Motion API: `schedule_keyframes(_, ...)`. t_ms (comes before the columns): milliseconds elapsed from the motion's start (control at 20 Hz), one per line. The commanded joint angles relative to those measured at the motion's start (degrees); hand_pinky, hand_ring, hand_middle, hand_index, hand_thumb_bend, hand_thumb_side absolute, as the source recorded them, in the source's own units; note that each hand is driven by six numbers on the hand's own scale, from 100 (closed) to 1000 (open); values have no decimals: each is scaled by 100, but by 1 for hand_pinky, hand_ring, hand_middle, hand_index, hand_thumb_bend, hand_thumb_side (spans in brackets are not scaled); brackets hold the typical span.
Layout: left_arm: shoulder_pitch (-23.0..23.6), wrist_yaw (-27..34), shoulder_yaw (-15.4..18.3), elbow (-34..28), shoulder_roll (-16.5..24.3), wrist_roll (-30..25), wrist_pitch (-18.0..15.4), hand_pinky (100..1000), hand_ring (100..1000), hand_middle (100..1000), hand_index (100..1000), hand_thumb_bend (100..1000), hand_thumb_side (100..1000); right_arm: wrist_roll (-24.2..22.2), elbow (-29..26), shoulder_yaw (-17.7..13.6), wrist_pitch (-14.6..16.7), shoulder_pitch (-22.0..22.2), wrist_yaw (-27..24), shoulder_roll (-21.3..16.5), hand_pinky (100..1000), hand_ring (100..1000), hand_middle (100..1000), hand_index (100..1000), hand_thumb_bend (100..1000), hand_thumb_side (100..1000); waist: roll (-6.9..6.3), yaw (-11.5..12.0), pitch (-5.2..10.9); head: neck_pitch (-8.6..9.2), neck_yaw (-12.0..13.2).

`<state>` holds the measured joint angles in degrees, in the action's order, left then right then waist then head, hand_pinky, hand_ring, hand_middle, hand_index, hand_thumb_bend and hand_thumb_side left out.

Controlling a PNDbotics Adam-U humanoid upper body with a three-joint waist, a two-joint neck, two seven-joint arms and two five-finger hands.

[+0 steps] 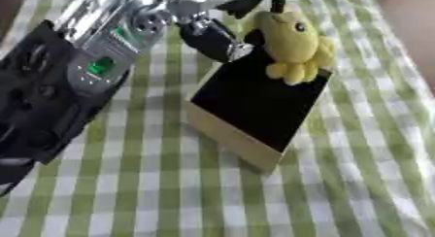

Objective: Pick up objects on the table and place them in the box.

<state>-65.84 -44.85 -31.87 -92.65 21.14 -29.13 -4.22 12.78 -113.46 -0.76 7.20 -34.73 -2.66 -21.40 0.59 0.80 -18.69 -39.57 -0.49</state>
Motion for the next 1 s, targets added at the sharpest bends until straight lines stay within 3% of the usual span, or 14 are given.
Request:
schedule_keyframes(50,-50,-73,-44,54,-102,-14,-91,166,379,289,311,100,100,3,-113,-63,14,-43,-7,-31,781,737,705,872,100,937,11,-11,135,-45,-11)
schedule_keyframes(750,256,-736,-270,1101,-443,135,-519,176,382,292,319,100,100,3,-113,-79,14,-19,-41,-5,780,734,702,871,100,943,16,-89,86,-23,-2)
schedule_keyframes(1000,306,-883,-286,1416,-538,215,-673,217,401,311,340,100,100,5,-113,-86,11,-8,-45,4,780,733,701,871,100,944,17,-97,76,-21,0)
